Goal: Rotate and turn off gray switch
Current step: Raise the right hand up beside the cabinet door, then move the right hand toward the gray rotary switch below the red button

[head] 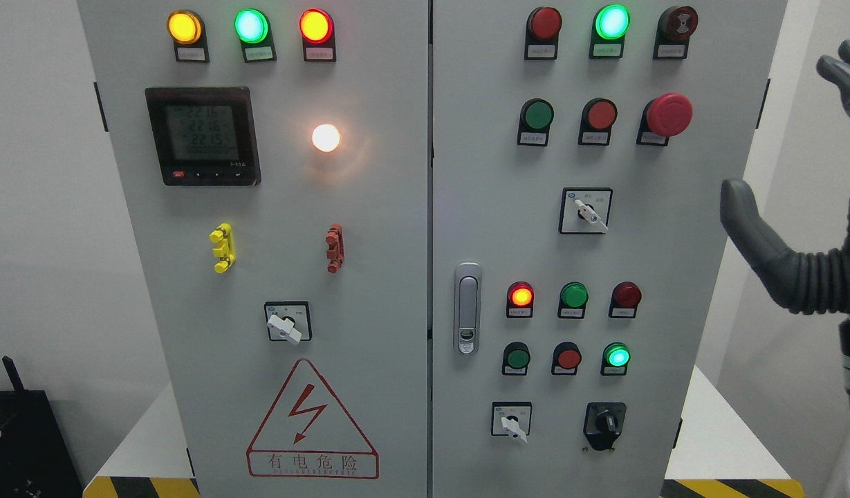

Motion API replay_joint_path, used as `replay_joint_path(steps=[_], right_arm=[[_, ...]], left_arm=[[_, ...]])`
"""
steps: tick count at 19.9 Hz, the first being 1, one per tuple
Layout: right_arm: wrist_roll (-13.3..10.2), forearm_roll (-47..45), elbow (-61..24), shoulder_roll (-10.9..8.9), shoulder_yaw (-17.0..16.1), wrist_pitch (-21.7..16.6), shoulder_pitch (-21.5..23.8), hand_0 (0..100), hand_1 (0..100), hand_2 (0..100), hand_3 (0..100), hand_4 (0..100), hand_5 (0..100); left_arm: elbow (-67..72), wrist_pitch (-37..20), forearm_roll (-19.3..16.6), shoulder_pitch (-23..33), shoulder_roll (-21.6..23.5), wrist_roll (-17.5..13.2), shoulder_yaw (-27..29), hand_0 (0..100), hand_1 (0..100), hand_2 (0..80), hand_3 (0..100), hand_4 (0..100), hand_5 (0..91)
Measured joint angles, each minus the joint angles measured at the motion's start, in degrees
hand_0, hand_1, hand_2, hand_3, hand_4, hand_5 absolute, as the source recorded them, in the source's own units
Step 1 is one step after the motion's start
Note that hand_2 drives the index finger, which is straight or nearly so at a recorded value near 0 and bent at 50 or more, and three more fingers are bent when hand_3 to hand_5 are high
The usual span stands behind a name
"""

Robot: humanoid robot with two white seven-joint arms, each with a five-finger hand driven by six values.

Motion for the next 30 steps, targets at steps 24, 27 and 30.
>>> replay_joint_path(steps=[24,27,30], right_arm=[[-0.93,0.42,2.21,1.79,4.13,13.24,-0.18,13,31,57,79,76,99],[-0.70,0.62,2.55,2.41,5.15,14.16,-0.18,13,31,57,79,76,99],[-0.54,0.77,3.07,3.20,6.15,14.85,-0.17,12,31,57,79,76,99]], left_arm=[[0.00,0.00,0.00,-0.01,0.00,-0.14,0.00,12,39,0.0,0,0,0.0],[0.00,0.00,0.00,-0.01,0.00,-0.14,0.00,12,39,0.0,0,0,0.0],[0.00,0.00,0.00,-0.02,0.00,-0.15,0.00,12,39,0.0,0,0,0.0]])
